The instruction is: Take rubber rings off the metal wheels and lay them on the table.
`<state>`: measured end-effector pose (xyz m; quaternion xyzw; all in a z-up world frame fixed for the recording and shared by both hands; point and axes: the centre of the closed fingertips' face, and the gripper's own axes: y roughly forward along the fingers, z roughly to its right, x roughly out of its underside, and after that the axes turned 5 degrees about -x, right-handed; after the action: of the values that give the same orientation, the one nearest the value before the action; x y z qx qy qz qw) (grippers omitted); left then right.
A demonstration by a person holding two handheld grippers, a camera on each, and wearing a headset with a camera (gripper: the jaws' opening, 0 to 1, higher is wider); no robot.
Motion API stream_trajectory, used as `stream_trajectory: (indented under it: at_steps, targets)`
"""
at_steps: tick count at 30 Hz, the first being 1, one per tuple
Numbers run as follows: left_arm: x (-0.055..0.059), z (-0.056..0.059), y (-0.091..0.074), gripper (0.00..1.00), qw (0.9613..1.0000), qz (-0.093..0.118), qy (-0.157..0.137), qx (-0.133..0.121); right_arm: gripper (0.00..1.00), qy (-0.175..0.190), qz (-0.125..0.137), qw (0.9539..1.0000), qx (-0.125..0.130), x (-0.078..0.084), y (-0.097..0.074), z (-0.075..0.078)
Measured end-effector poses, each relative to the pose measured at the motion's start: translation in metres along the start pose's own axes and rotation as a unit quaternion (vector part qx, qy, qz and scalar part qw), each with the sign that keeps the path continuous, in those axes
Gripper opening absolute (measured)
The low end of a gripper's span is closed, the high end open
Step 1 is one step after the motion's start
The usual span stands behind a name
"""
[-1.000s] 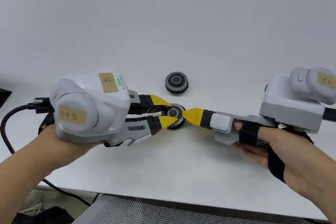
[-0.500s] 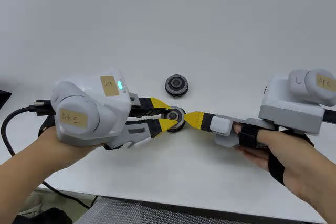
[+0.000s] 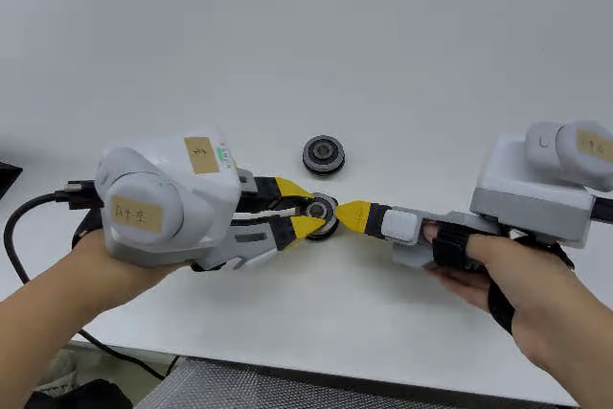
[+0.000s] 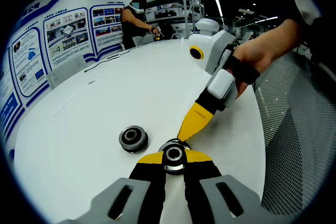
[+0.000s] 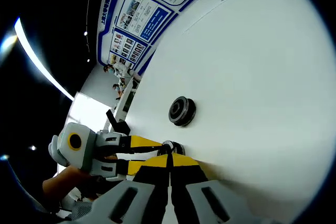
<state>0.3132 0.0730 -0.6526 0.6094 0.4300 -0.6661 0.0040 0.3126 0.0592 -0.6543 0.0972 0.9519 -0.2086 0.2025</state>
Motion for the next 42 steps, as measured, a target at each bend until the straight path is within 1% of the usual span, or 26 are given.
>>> stream_trajectory:
  at_steps: [5,16,29,34,42]
  targets:
    - [-0.0003,0.0004,-0.0001,0.11,1.0,0.0,0.0,0.0,0.0,-0.015,-0.005,0.9999,0.0,0.0004,0.0015,-0.0024]
    - [-0.0011,0.0014,-0.0004,0.11,1.0,0.001,0.001,0.0,0.0,-0.032,-0.011,0.9994,0.002,0.0005,0.0012,-0.0022]
    - [-0.0011,0.0019,-0.0006,0.11,1.0,0.002,0.0,-0.001,0.0,-0.041,-0.013,0.9991,0.003,0.0002,-0.0006,-0.0035]
    - [-0.0015,0.0024,-0.0007,0.11,1.0,0.001,0.0,-0.001,0.0,-0.045,-0.014,0.9989,0.003,0.0004,0.0021,-0.0057]
    - [-0.0018,0.0027,-0.0009,0.11,1.0,0.002,-0.001,0.0,0.0,-0.052,-0.017,0.9985,0.003,-0.0001,0.0019,-0.0049]
